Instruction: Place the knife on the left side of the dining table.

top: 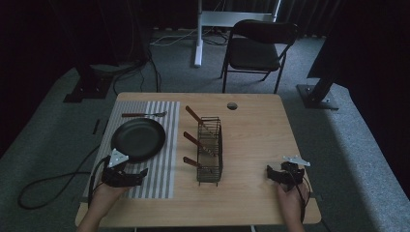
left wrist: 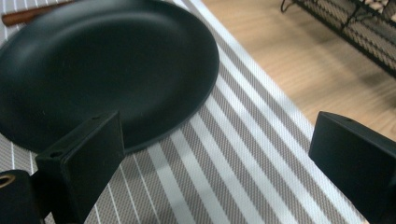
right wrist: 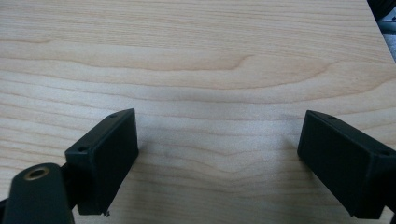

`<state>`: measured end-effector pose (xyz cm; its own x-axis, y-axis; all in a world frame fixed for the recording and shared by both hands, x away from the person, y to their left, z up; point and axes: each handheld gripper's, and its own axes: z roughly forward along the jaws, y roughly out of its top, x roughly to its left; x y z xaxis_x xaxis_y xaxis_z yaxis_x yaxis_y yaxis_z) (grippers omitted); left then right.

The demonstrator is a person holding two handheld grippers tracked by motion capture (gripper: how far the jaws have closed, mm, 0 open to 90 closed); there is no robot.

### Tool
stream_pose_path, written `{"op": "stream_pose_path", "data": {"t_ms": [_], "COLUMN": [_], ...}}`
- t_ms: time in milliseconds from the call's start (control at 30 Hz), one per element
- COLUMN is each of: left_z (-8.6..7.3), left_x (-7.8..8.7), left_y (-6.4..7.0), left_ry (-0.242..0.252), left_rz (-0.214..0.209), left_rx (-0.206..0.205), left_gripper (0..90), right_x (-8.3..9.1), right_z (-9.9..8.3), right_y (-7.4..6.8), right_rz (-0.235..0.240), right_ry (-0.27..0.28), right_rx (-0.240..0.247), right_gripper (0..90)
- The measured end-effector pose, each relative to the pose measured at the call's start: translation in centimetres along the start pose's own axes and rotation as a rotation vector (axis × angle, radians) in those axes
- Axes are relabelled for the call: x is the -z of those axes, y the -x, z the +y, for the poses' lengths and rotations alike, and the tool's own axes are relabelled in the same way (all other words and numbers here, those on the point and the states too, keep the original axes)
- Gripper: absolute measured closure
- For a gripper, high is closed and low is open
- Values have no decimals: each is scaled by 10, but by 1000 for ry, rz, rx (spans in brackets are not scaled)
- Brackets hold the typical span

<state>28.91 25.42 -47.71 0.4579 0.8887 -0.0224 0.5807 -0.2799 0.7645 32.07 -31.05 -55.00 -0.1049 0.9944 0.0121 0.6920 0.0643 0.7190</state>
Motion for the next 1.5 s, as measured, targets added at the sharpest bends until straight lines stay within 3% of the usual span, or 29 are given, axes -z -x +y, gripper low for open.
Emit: {"op": "stream_pose_path", "data": {"t_ms": [367, 467, 600, 833, 1500], "left_z": [22, 27, 33, 48, 87], "left_x": [3, -1, -3, -6, -23], "left_y": [9, 14, 16, 26, 49], "left_ry": [60, 71, 97, 114, 153], "left_rz": [-47, -69, -117, -150, -250], "left_rx": [-54, -77, -75, -131, -184], "left_gripper": [41, 41, 41, 41, 51], "right_x": [0, 0, 0, 0, 0], "right_z": [0, 0, 0, 0, 0], "right_y": [0, 0, 0, 0, 0], "right_rz": [-1, 0, 0, 0, 0], "right_ry": [0, 1, 1, 1, 1], "right_rx": [1, 1, 1, 2, 2], "right_gripper": [114, 114, 114, 114, 114]}}
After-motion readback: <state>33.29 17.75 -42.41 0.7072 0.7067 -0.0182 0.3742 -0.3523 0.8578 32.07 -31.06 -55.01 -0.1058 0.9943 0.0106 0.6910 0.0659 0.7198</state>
